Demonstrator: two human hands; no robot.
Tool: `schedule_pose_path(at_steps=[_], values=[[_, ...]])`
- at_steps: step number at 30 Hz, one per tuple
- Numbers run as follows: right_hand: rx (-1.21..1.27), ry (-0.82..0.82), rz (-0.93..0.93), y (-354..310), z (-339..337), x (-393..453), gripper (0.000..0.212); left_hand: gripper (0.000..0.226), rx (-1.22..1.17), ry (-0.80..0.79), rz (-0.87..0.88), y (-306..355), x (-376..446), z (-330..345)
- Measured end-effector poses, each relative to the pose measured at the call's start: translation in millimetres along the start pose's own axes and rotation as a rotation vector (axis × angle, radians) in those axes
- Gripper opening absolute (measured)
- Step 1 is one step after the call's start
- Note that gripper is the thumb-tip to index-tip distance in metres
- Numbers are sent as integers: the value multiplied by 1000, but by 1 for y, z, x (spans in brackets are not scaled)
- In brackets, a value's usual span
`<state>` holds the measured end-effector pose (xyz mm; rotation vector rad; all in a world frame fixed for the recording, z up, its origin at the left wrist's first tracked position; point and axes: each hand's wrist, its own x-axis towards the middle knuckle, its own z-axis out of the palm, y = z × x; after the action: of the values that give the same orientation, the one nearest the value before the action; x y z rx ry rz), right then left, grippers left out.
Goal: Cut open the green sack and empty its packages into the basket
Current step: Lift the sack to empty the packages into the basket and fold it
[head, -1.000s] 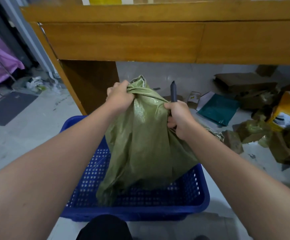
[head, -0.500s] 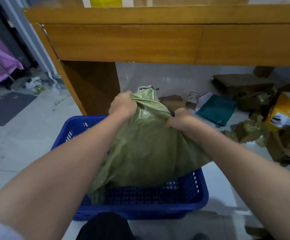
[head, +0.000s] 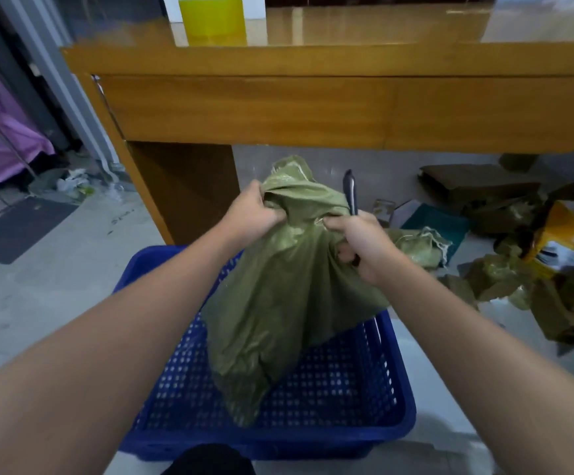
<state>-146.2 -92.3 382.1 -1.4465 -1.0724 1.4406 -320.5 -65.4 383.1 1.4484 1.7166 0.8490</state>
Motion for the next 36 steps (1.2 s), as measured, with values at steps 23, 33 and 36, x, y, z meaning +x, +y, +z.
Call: schedule_pose_path(at_steps=[23,33,36], values=[[-393,232,-243,4,-34,-7,67,46,-460,310,-223,-15,-6,-2],[-294,-207,79,36,-1,12,68,36,-501,-112,-356,10,-30,16],[-189,-131,201,28,11,13,31,36,-445,-151,-275,16,-27,24]])
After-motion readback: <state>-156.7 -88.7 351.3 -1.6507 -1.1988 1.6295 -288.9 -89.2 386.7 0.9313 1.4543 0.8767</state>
